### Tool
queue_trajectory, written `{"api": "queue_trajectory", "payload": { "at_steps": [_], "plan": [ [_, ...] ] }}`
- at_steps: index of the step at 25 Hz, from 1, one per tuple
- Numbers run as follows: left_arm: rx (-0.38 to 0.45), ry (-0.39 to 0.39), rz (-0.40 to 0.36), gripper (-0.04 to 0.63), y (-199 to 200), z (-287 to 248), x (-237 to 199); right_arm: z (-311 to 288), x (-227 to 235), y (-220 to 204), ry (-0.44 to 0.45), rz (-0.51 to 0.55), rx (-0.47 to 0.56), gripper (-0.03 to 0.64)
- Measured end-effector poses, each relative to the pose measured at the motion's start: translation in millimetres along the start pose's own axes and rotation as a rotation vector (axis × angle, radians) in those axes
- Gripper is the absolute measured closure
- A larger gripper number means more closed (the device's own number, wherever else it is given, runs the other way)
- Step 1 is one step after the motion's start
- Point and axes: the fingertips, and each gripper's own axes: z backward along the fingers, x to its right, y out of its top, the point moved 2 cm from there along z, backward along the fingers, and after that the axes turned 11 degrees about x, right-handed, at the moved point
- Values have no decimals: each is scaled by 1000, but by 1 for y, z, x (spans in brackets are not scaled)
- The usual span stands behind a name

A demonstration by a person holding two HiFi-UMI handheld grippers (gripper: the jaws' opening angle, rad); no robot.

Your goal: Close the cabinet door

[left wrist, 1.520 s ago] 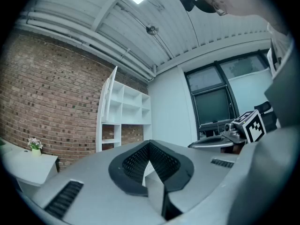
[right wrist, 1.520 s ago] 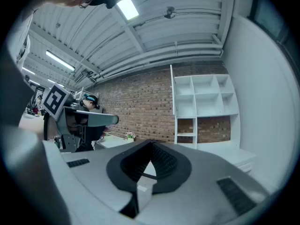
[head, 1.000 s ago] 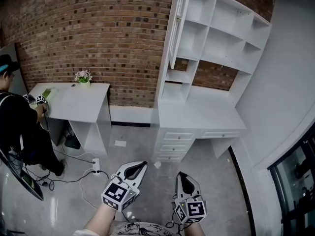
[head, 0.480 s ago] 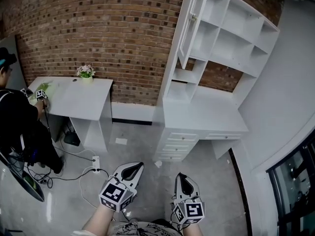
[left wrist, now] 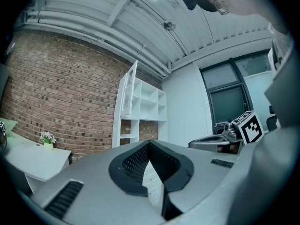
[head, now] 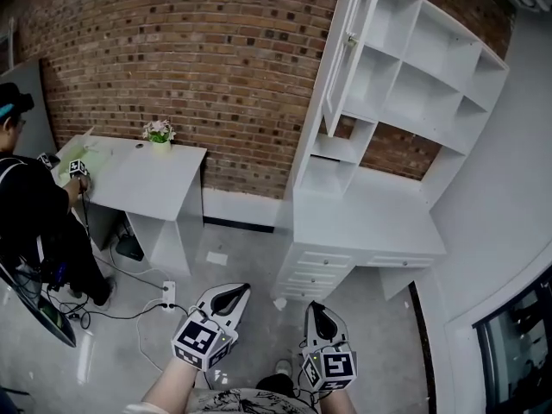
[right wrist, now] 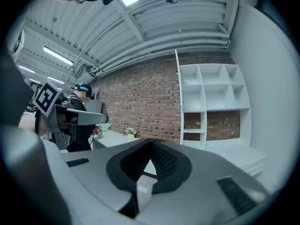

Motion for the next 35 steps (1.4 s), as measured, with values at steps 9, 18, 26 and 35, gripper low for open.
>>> {"api": "queue_trajectory", "payload": {
  "at_steps": [9, 18, 26, 35],
  "plan": [
    [19, 74, -29, 586, -5, -111, 3, -64, 102, 11, 74, 2, 74, 615],
    [19, 133, -53, 586, -21, -225, 16, -113, 213, 20, 141, 49, 119, 615],
    [9, 141, -91, 586, -26, -293, 9, -161, 277, 19, 147, 57, 105, 615],
    [48, 125, -130, 586, -18, -362, -48, -236, 304, 14, 154, 80, 123, 615]
  ]
}}
